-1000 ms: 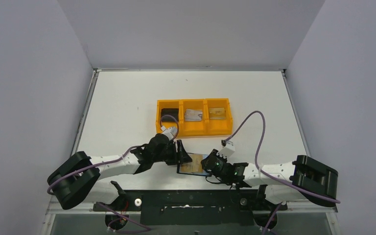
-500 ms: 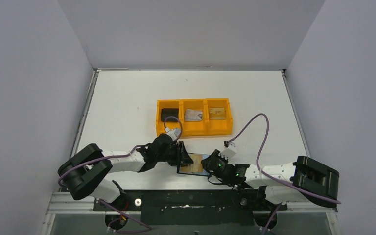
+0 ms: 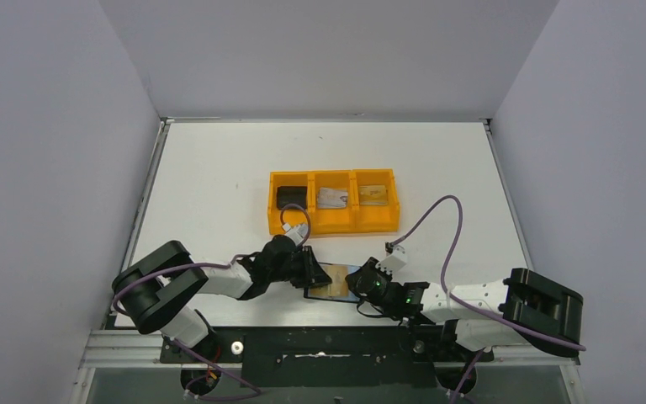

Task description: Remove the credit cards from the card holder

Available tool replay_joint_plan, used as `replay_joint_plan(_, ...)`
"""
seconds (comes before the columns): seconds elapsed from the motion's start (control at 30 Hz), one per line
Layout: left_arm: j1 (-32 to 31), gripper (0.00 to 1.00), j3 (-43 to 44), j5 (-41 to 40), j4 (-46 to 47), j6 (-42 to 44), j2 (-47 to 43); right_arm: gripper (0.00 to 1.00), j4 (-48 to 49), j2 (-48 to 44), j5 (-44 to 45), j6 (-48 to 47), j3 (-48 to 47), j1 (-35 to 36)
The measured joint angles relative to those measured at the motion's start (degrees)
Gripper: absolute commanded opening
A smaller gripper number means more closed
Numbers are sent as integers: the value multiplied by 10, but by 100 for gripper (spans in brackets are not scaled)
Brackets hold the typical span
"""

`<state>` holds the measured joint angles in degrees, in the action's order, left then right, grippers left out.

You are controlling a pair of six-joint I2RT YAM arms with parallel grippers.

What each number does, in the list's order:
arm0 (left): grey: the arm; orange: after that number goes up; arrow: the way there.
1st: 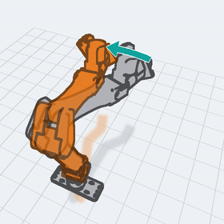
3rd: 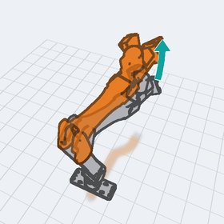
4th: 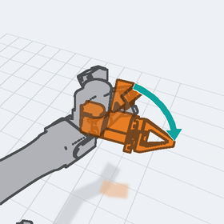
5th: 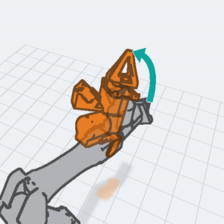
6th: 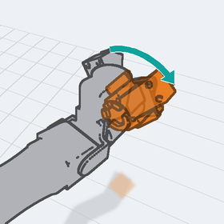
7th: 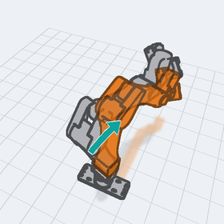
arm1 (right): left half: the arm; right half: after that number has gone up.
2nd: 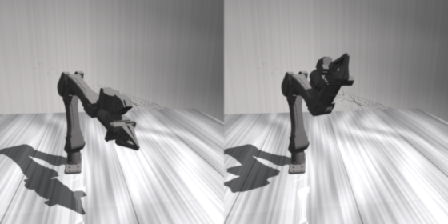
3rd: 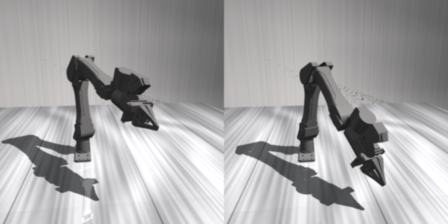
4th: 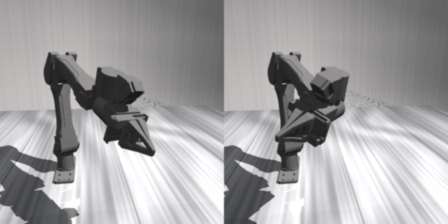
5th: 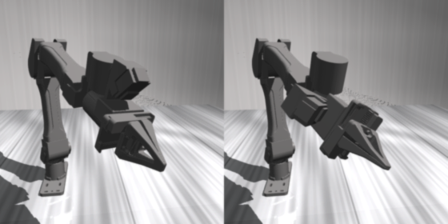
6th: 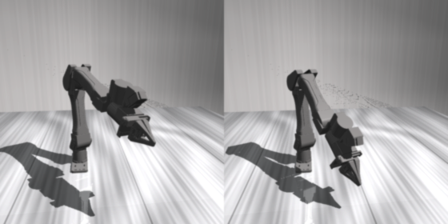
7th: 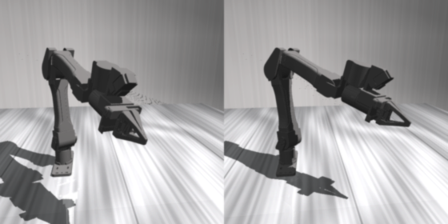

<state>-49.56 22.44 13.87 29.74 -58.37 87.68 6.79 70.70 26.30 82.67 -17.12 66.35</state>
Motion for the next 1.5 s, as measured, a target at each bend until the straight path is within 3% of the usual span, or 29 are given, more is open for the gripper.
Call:
replay_joint_plan(0.27,0,2,0,0,1,-1,4,14,-6,-3,0,3,0,0)
replay_joint_plan(0.43,0,0,0,0,-4,0,0,14,-9,-5,0,4,0,0)
replay_joint_plan(0.97,0,0,1,-17,-69,19,-41,19,-63,-26,-2,0,-12,0)
replay_joint_plan(1.23,1,0,4,-17,-84,21,-48,25,-122,-28,-17,-69,-52,0)
replay_joint_plan(1.5,1,0,5,-19,-94,21,-58,31,-121,4,-31,-129,-99,0)
